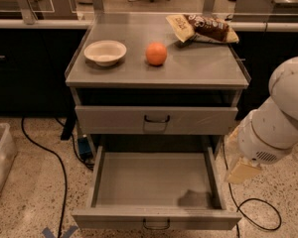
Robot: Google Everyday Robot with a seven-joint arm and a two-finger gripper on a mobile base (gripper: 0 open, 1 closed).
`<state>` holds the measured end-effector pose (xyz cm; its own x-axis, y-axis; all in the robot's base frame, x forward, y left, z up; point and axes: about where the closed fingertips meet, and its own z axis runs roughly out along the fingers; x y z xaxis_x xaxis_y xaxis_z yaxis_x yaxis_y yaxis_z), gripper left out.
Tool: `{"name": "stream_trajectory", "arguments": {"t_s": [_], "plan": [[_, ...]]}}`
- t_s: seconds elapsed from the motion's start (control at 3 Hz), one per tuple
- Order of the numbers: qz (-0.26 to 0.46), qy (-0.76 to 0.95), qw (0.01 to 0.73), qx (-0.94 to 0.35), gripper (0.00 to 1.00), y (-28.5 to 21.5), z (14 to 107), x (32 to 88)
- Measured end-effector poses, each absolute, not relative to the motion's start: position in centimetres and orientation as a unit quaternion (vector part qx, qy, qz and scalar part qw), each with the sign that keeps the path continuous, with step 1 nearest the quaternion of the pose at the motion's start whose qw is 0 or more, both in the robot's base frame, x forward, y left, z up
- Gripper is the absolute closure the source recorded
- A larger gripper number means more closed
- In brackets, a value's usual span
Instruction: Close middle drawer
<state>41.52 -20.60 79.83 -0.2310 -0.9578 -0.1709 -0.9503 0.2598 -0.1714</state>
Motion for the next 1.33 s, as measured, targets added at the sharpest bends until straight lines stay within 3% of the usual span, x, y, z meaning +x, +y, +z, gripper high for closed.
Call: {"name": "stream_trajectory", "arguments": {"t_s": [0.67,1.0,1.33], "plan": [[-0.016,0.784,0.121,-0.608,0.89,-20.6,79.8,41.5],[-0.015,0.784,0.121,-0.608,1.00,-20.6,79.8,41.5],[0.017,0.791,0.144,-0.594,1.00,-20.4,78.0,41.2]]}}
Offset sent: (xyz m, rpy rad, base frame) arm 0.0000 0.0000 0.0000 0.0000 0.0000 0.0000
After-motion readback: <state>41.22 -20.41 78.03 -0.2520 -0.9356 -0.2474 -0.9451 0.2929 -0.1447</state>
